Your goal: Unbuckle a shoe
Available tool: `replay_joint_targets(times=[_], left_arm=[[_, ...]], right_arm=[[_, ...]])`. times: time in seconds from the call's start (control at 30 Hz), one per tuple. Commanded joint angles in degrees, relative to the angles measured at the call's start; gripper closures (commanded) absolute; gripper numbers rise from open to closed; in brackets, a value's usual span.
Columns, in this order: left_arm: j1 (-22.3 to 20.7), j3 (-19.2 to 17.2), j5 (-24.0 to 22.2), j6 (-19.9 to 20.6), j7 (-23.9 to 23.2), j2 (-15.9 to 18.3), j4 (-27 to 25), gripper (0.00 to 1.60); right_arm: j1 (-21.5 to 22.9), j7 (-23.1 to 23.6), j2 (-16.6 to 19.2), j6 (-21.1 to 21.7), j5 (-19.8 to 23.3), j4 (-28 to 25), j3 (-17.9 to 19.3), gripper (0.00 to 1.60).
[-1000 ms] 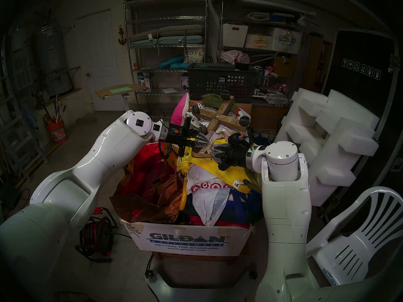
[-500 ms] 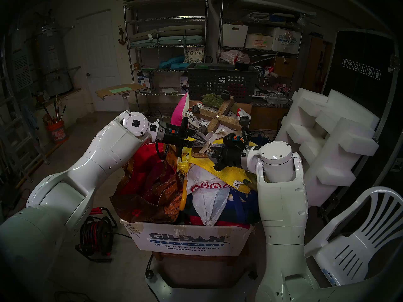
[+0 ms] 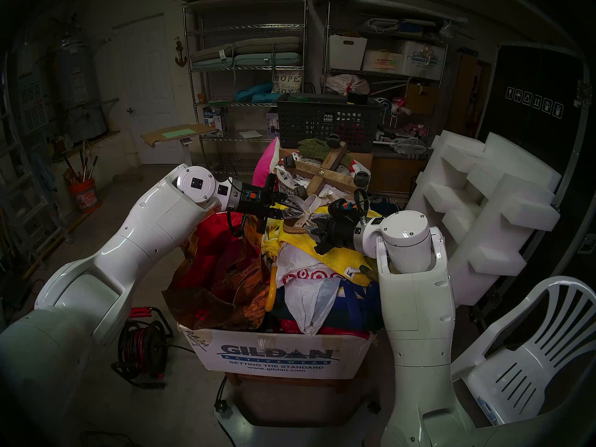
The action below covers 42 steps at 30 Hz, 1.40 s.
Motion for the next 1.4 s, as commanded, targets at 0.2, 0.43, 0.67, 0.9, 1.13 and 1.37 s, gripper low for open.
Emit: replay_joint_targets(times=[0.2,0.43,0.67,0.9,1.13,1.37], left_arm=[[-0.5,-0.7,-0.5,0.1,0.3,0.3,-1.5,0.91],[-0.7,-0.6,-0.5,0.1,0.2,0.1,-1.3,0.91],[-1.0,-0.5,-0.4,-0.3,0.2,-0.4,-0.4,0.91],[-1.5,-0.4,-0.4,-0.9,-0.1,-0.9,0.6,0.9],[-1.7,-0.4,0.4,-2.5,0.4,-1.2,1.5,0.87],[-1.4,-0.7,0.3,-3.1,1.4,-1.7,1.7,0.93]], right_arm=[[-0.3,-2.0,0.2,0.2,-0.5,-2.2,-0.8,0.67],[-0.3,-2.4,0.2,0.2,-0.5,-2.4,-0.6,0.67],[0.1,-2.6,0.3,0.1,-0.3,-1.7,-0.5,0.68],[0.3,-2.8,0.3,0.1,-0.3,-1.5,-0.5,0.68],[0.5,-2.8,0.3,0.1,-0.2,-1.2,-0.4,0.7],[0.6,-2.8,0.3,0.1,-0.1,-0.9,-0.3,0.7]])
